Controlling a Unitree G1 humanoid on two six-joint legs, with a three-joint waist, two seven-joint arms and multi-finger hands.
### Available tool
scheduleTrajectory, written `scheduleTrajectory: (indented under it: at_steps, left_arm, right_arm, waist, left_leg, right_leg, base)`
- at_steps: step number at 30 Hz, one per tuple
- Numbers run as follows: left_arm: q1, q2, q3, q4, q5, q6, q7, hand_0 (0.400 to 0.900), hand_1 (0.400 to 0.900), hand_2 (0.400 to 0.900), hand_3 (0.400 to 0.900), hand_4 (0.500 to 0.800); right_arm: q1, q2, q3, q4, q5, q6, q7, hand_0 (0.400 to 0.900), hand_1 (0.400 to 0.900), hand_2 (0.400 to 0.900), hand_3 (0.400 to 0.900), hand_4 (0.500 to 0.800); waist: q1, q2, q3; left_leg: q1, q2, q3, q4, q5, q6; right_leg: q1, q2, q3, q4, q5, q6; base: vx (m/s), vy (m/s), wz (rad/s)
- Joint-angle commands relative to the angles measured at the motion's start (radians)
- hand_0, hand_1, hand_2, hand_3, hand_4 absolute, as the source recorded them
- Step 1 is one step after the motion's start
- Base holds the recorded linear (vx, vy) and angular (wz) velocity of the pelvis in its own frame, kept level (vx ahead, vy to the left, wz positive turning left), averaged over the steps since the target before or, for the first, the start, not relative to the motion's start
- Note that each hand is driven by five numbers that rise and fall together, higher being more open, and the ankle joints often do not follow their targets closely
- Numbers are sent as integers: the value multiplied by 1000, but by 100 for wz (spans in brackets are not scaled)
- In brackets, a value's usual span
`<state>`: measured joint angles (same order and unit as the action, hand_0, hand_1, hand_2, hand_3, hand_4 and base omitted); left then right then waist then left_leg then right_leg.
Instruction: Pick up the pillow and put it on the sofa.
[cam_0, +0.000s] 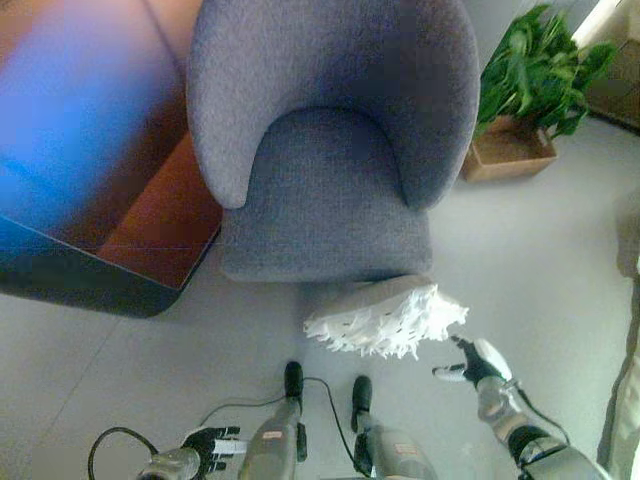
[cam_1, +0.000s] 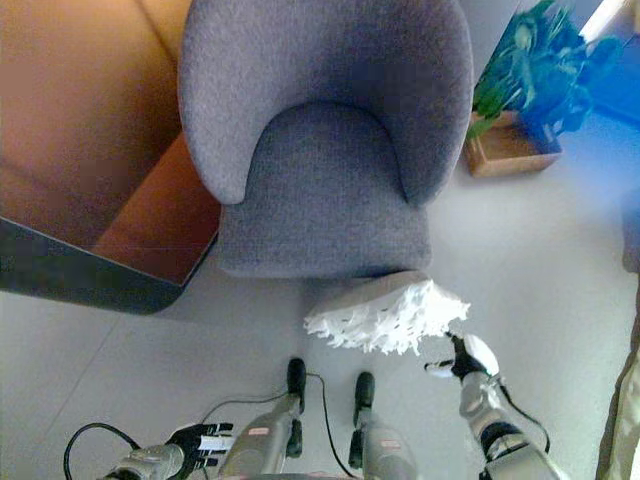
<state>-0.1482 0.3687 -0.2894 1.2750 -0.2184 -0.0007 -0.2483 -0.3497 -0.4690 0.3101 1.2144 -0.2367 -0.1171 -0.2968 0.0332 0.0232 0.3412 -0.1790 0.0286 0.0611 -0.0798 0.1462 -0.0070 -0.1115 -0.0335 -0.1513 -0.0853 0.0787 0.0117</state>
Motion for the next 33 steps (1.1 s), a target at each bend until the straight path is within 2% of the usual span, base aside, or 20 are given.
scheduleTrajectory:
  at_steps: [1, 6, 14, 20, 30, 33]
  left_arm:
    - [-72, 30, -20, 1, -91, 3, -58, 900, 900, 900, 900, 800]
    - [-96, 37, -54, -36, -160, -2, -62, 900, 900, 900, 900, 800]
    - [-81, 53, -75, -107, -236, -9, -50, 900, 900, 900, 900, 800]
    - [-88, 51, -87, -166, -274, -5, -37, 900, 900, 900, 900, 800]
    - [-77, 11, -109, -181, -312, -32, -23, 900, 900, 900, 900, 800]
    - [-76, 4, -109, -184, -312, -37, -17, 900, 900, 900, 900, 800]
  right_arm:
    - [-117, -122, 30, -56, 68, 9, -7, 900, 900, 900, 900, 800]
    - [-227, -224, 44, -78, 113, -11, 4, 900, 900, 900, 900, 800]
    - [-377, -365, 74, -156, 149, -11, 30, 900, 900, 900, 900, 800]
    - [-462, -403, 106, -226, 147, 24, 87, 900, 900, 900, 900, 800]
    - [-548, -415, 151, -298, 127, 32, 116, 900, 900, 900, 900, 800]
    - [-569, -414, 166, -312, 126, 42, 150, 900, 900, 900, 900, 800]
  waist:
    - [5, -14, 30]
    - [13, 15, 99]
    - [19, 50, 156]
    - [29, 74, 179]
    - [25, 126, 179]
    - [26, 137, 179]
  left_leg:
    - [1, -15, -29, -7, -81, -18]
    - [-62, -17, -42, -7, -49, -24]
    - [-150, -29, -51, 3, -20, -29]
    - [-216, -43, -54, 21, -3, -31]
    - [-277, -55, -51, 37, 8, -34]
    - [-287, -58, -51, 37, 12, -36]
  right_leg:
    - [-68, -68, 18, 9, 41, 98]
    - [-151, -66, 5, 77, 22, 87]
    - [-256, -76, -10, 119, 26, 89]
    - [-331, -91, -22, 177, 14, 89]
    - [-408, -101, -14, 204, 10, 85]
    - [-421, -103, -12, 208, 10, 85]
  base:
    - [-74, -34, 4]
    - [-64, -21, 3]
    - [-54, 5, 4]
    - [-42, 33, 6]
    - [-10, 58, 4]
    - [-23, 43, 0]
